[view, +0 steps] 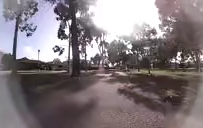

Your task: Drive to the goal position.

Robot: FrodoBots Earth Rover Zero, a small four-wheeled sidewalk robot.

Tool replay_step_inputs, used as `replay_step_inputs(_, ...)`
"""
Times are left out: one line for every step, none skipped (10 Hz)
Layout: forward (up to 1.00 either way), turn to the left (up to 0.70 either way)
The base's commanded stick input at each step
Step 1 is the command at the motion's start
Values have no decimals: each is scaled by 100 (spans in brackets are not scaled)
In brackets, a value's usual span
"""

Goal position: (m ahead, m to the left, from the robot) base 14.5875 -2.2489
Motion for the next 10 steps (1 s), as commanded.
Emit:
replay_step_inputs(100, 0)
replay_step_inputs(100, 0)
replay_step_inputs(100, 0)
replay_step_inputs(100, 0)
replay_step_inputs(100, 0)
replay_step_inputs(100, 0)
replay_step_inputs(100, 0)
replay_step_inputs(100, 0)
replay_step_inputs(100, 0)
replay_step_inputs(100, 0)
